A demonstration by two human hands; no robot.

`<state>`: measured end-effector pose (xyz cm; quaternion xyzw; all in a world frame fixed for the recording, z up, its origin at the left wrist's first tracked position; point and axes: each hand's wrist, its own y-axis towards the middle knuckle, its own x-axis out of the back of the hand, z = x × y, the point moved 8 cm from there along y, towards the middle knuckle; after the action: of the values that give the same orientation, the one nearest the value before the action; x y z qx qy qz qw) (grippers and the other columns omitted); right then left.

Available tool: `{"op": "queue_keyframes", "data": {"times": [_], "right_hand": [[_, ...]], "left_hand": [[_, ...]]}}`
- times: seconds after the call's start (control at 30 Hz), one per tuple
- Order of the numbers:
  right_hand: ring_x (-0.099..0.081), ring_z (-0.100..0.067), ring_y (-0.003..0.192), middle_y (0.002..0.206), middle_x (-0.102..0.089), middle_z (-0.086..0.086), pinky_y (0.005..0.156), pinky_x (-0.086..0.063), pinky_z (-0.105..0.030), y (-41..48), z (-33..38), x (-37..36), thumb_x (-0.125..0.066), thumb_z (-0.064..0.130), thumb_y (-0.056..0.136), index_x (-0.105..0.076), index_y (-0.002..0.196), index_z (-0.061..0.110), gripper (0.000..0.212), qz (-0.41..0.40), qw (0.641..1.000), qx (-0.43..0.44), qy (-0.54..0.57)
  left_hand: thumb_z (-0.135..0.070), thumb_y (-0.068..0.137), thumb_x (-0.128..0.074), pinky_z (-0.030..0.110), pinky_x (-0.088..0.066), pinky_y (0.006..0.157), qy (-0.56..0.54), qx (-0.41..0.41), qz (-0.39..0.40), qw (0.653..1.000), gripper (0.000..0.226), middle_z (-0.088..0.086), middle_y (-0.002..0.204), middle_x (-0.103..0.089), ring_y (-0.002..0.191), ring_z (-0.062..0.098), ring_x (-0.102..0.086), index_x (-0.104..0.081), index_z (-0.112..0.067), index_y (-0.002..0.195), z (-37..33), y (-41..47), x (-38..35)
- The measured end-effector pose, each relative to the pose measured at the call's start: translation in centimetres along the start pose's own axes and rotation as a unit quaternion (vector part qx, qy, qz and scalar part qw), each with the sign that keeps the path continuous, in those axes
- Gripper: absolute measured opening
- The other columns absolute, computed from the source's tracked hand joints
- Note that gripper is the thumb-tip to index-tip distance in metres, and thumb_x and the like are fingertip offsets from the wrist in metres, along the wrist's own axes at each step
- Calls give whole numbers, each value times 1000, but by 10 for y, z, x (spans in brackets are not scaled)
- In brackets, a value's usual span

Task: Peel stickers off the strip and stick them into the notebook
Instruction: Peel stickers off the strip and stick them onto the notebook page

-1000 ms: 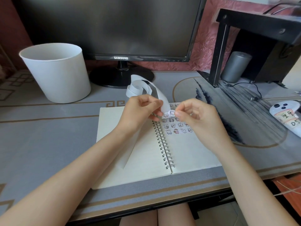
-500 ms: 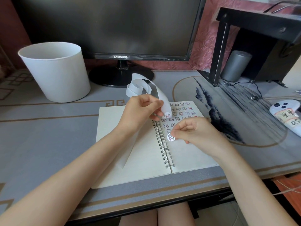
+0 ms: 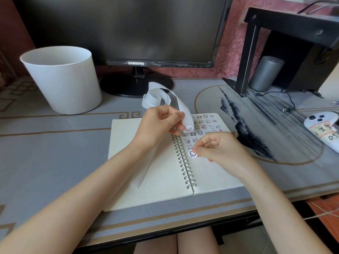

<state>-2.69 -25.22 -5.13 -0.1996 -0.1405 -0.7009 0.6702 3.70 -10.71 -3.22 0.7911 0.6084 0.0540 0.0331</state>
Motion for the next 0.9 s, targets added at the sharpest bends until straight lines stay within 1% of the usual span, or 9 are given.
{"op": "queue_keyframes", "data": {"times": [0.2, 0.5, 0.6, 0.77, 0.9], "right_hand": [[-53, -7, 60, 72, -70, -4, 60, -40, -23, 1, -3, 1, -74, 14, 76, -68, 69, 18, 10, -15, 1000, 1, -24], [-51, -3, 54, 63, -64, 4, 59, -42, -21, 0, -2, 2, -74, 14, 75, -67, 66, 19, 13, -35, 998, 11, -51], [-53, -4, 56, 64, -65, 3, 61, -44, -20, 0, -2, 2, -74, 14, 75, -66, 66, 20, 13, -44, 997, 16, -60], [-55, -7, 59, 70, -69, -3, 66, -47, -25, 0, -1, 2, -75, 14, 74, -67, 66, 19, 13, -47, 996, 19, -67], [-56, -7, 60, 71, -69, -3, 68, -49, -27, -1, -1, 3, -75, 15, 74, -66, 66, 20, 13, -49, 996, 19, -75]], "left_hand": [[-8, 92, -60, 19, -55, 57, -3, -1, 1, 1000, 14, 0, 56, -66, 56, 8, -63, -64, 0, 81, 0, 0, 0], [-7, 92, -59, 19, -56, 58, -2, -4, 4, 1000, 14, -2, 55, -66, 55, 6, -63, -63, 1, 81, -2, -1, -1], [-7, 92, -59, 20, -56, 58, -2, -3, 3, 1000, 14, -1, 56, -66, 56, 8, -64, -63, -1, 80, -2, -1, -1], [-6, 92, -59, 21, -56, 58, -4, -3, 3, 1000, 15, 0, 57, -66, 57, 8, -64, -63, -1, 79, -1, -1, -1], [-6, 92, -59, 20, -56, 58, -3, -4, 4, 1000, 16, -2, 56, -66, 57, 7, -65, -63, -2, 77, -2, -1, -2]]}}
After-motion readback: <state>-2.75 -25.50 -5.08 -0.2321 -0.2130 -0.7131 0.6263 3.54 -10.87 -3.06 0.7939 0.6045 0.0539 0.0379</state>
